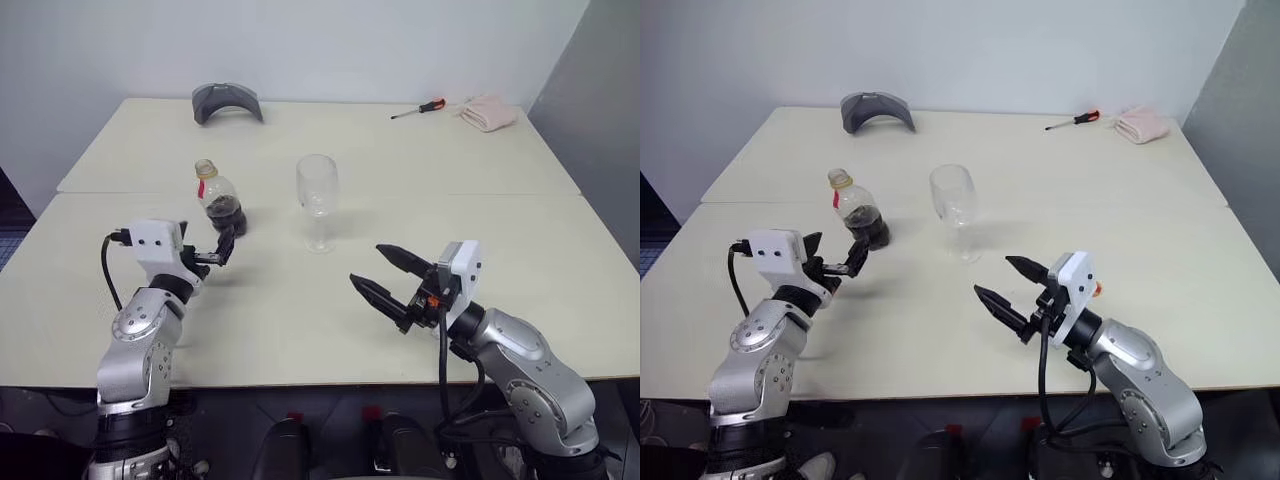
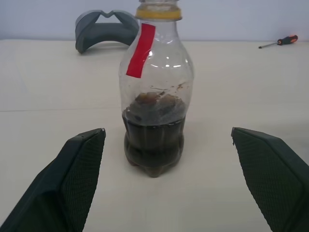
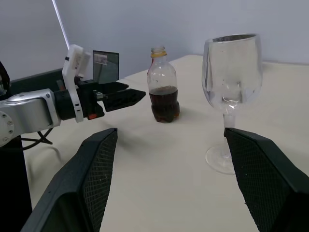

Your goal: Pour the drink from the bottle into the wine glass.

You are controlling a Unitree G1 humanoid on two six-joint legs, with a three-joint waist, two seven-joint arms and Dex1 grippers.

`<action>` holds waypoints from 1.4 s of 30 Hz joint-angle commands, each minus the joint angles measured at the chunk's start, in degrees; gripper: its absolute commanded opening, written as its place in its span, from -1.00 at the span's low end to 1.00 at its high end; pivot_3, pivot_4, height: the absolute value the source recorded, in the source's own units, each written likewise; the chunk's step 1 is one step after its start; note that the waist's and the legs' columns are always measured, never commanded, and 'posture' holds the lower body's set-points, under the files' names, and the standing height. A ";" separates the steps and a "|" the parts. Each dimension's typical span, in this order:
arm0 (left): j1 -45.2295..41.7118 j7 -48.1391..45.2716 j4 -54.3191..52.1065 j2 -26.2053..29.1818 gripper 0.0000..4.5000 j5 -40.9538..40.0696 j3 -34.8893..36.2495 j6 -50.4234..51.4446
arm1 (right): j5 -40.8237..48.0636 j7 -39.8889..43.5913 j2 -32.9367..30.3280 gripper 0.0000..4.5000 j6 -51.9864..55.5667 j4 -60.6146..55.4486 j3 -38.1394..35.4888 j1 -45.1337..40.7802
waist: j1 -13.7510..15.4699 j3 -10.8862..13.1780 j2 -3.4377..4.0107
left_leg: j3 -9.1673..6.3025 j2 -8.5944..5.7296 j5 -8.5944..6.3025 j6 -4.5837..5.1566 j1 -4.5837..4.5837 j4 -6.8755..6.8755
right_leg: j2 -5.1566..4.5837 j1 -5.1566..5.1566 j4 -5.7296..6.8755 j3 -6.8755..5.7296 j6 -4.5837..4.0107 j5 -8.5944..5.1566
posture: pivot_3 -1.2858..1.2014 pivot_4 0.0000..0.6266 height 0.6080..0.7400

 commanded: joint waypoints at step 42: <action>-24.32 -14.56 39.18 5.00 1.00 5.71 -2.01 -16.40 | 3.83 -6.49 1.09 0.67 6.94 -1.55 0.30 -8.82 | -0.10 -0.05 -0.08 | 0.05 -0.01 0.01 0.00 -0.01 0.03 | 0.01 0.00 0.05 -0.06 0.00 0.00 | 0.03 -0.52 1.00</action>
